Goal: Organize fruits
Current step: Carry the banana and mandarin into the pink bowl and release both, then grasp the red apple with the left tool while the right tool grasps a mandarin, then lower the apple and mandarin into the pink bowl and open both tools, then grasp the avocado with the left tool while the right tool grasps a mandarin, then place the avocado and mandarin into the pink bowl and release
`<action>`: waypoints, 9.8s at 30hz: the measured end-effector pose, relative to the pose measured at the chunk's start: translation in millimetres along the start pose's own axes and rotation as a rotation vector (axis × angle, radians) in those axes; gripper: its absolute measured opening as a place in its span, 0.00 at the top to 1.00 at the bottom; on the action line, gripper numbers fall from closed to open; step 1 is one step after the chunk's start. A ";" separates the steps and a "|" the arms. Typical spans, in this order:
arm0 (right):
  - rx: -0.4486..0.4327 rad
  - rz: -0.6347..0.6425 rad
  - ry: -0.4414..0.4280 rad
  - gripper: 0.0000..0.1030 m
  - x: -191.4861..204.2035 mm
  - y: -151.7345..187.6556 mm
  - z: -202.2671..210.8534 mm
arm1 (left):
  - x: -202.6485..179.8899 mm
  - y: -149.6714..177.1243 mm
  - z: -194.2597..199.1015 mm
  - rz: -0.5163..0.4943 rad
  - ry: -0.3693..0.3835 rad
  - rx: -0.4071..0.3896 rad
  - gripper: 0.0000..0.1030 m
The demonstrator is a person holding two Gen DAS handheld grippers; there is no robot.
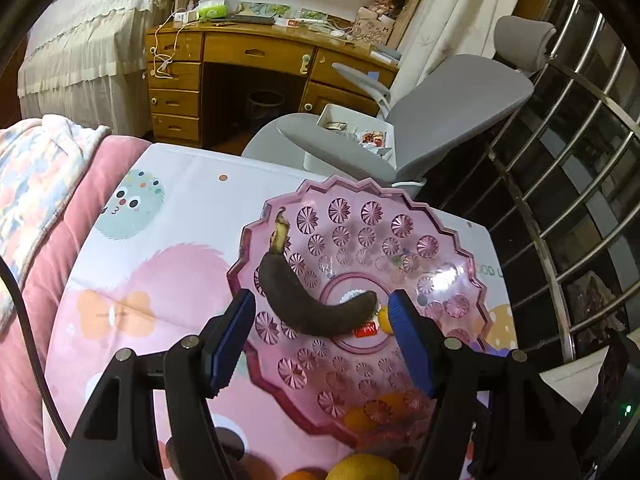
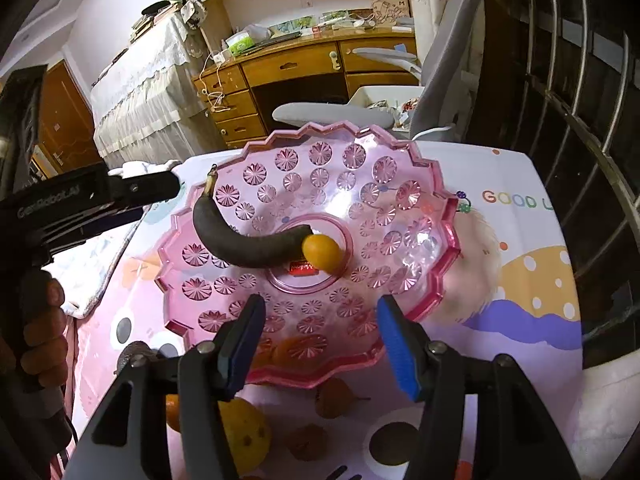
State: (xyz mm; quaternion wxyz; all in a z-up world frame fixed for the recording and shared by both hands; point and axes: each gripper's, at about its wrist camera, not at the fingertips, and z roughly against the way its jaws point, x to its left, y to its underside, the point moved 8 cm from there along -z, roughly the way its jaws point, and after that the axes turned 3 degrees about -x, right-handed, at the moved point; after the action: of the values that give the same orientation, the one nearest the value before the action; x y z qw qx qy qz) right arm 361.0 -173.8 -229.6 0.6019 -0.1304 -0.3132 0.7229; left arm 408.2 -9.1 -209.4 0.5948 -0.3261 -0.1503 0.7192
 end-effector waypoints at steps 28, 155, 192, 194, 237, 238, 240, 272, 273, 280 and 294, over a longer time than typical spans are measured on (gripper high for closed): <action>-0.084 -0.254 0.313 0.39 -9.2 98.4 102.4 | 42.2 114.8 93.6 -0.256 0.188 0.229 0.29; 0.075 0.001 -0.052 0.46 2.3 3.0 -6.0 | -24.6 52.9 4.2 -0.002 0.136 0.032 0.19; 0.056 -0.315 0.157 0.35 50.5 125.5 44.8 | 73.8 124.6 54.5 -0.237 0.151 0.239 0.14; 0.066 -0.324 0.176 0.34 51.2 134.2 44.4 | 78.5 128.8 48.0 -0.239 0.138 0.261 0.14; 0.155 -0.193 0.301 0.56 56.6 171.3 16.9 | 81.3 157.9 -16.7 -0.298 0.069 0.317 0.18; 0.158 -0.190 0.295 0.57 56.2 171.0 16.9 | 80.1 157.5 -17.0 -0.298 0.061 0.308 0.18; 0.162 -0.191 0.282 0.57 55.5 171.2 17.1 | 80.1 157.1 -16.6 -0.295 0.050 0.299 0.18; -0.001 -0.145 0.164 0.57 -5.0 32.2 52.7 | 40.4 30.4 14.9 -0.107 -0.027 0.053 0.19; -0.004 -0.136 0.154 0.57 -3.4 26.4 50.0 | 36.2 24.3 13.2 -0.104 -0.027 0.047 0.19; -0.005 -0.096 0.097 0.57 3.9 4.8 30.2 | 4.4 -15.6 -12.7 -0.096 -0.026 0.032 0.19; 0.073 -0.092 0.014 0.56 1.0 3.1 -11.9 | -22.4 -38.8 -68.0 -0.052 -0.027 0.051 0.19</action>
State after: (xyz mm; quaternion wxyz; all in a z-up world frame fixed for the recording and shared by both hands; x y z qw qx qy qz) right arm 365.1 -169.6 -240.4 0.6412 -0.0991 -0.2881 0.7043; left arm 483.5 -32.5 -229.9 0.6193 -0.2972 -0.1481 0.7115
